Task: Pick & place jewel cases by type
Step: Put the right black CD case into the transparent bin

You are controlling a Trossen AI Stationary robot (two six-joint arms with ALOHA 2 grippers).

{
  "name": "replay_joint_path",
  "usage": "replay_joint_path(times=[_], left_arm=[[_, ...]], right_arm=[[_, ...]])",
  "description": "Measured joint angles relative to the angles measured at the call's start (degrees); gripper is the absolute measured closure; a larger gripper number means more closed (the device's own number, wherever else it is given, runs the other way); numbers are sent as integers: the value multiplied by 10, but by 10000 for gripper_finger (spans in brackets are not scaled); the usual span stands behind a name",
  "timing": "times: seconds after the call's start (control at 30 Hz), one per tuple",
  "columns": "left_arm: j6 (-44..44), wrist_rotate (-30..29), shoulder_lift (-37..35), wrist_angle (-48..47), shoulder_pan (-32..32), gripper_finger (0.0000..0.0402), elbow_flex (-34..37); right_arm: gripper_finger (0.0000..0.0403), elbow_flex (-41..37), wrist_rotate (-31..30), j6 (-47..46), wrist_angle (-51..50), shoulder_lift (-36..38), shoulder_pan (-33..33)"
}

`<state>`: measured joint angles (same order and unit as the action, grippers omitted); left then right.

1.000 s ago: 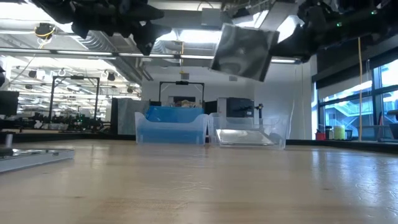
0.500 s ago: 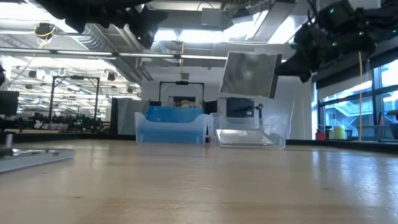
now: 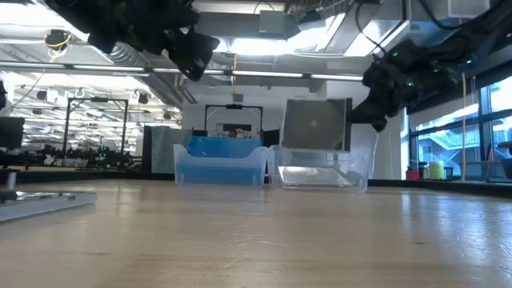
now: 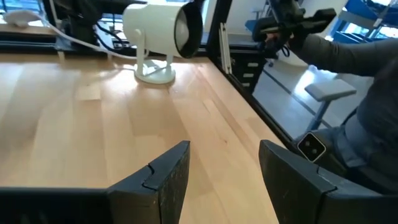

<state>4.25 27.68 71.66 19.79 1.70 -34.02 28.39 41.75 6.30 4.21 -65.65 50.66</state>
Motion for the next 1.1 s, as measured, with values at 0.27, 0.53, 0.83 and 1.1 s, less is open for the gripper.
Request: replay_joint_path(times=[0.27,0.53,0.83,1.1], left_arm=[[9,0,11,14,-24,214,0],[1,0,11,21,-50,216,0],[-5,0,11,27,-58,217,0],[-5,0,11,27,-58,214,0]], right_arm=[[362,79,50,46,-69,-102,14],[355,132,45,99,-170,-157,17],[330,132,-35,94,-180,-174,17],[293,132,-91,124,-187,-173,17]])
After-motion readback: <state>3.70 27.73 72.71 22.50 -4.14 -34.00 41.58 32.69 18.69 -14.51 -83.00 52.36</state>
